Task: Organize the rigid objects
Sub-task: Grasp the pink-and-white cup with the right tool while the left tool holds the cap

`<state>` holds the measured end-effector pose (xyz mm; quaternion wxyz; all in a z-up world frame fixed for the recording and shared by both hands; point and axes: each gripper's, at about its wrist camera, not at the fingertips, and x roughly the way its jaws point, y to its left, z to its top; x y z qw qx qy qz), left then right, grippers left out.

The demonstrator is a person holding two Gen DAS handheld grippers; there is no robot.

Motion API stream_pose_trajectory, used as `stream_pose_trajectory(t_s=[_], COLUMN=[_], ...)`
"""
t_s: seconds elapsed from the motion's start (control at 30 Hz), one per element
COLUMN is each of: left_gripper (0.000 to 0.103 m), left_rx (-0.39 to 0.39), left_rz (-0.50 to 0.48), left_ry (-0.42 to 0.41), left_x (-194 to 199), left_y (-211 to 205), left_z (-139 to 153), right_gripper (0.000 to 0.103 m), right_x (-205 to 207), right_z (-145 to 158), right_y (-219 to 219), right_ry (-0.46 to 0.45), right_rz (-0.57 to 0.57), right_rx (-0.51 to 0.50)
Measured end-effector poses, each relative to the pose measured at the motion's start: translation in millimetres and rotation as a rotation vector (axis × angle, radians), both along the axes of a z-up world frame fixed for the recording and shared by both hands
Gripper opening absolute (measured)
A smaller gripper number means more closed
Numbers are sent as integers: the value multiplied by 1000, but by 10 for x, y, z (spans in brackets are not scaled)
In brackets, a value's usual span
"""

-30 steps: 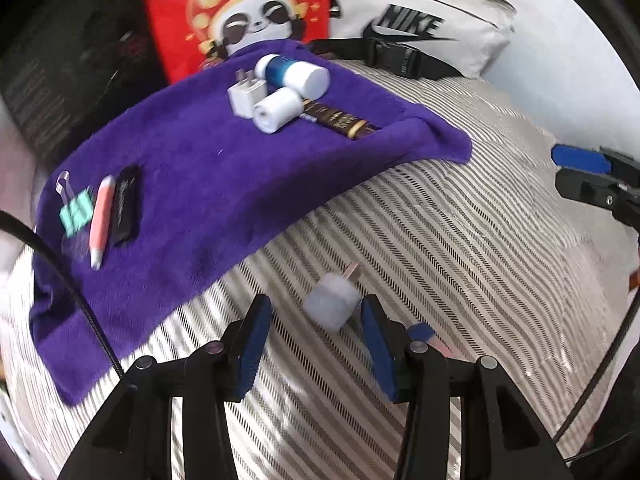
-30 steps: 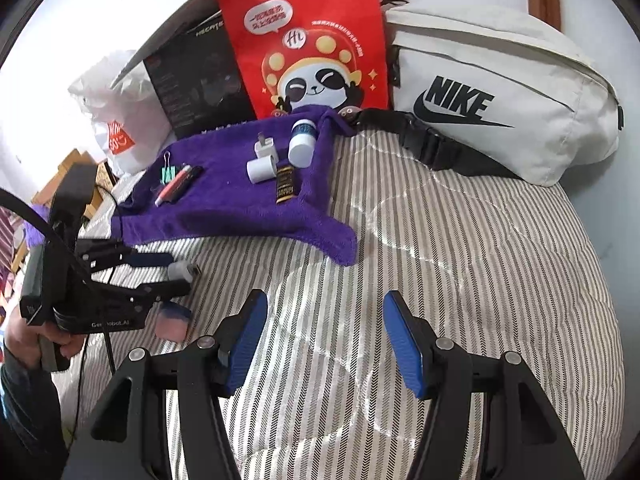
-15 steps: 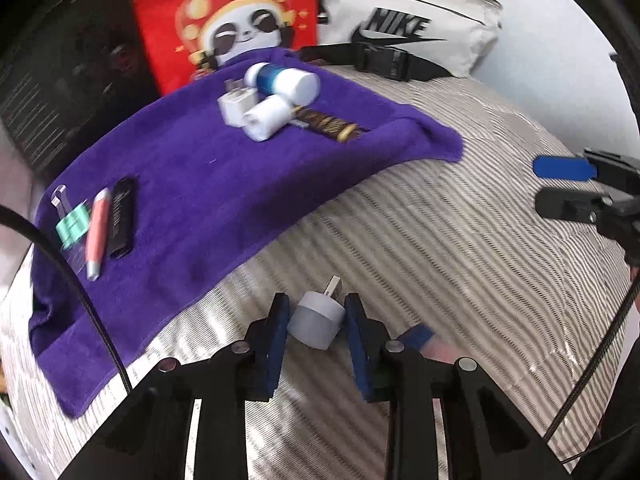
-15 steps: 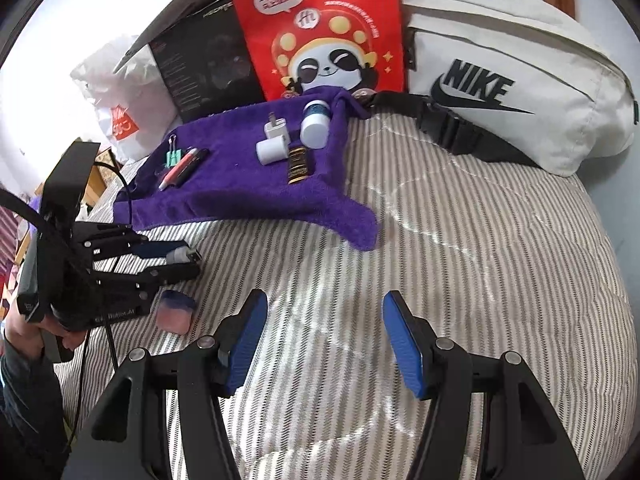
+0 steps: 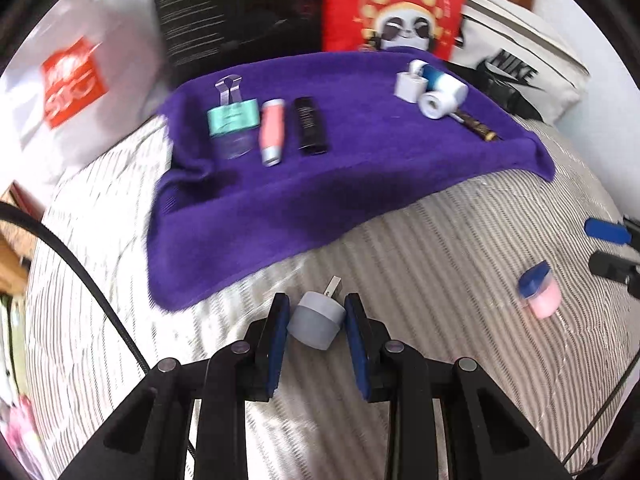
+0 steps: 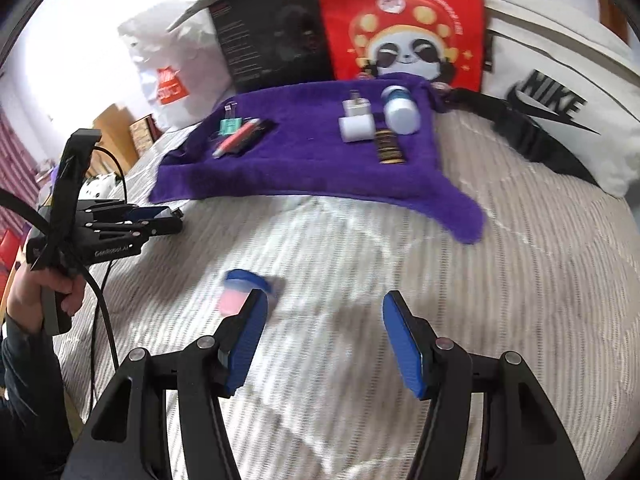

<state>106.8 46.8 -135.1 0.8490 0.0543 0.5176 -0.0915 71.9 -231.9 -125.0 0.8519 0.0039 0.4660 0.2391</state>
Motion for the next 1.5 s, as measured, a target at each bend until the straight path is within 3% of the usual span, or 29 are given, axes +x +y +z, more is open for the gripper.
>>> stream_pose_trajectory(t_s=[0.33,0.5,0.57,0.73,1.5], left_gripper=[27,27,27,27,28], left_rx=[-19,-33,-36,-56,-29], left_rz=[24,22,19,18,24], left_ry=[-31,-38,-41,-50,-57], left_x=[-89,-112,-120,-137,-71], left_y=[61,94,98,132,27], left_z=[-14,-10,-10,-7,-12], right_gripper=[57,40,40,40,37], right_x=[-119,-91,-97,-111,-27], right_z=[-145,-259,-289,-292,-310], right_y=[576,727,767,670,685], right_ry=[-25,-31,-50,-72,-101], right_rz=[52,48,53,43,12], right_rx=[-51,-99,-136,-206,-193])
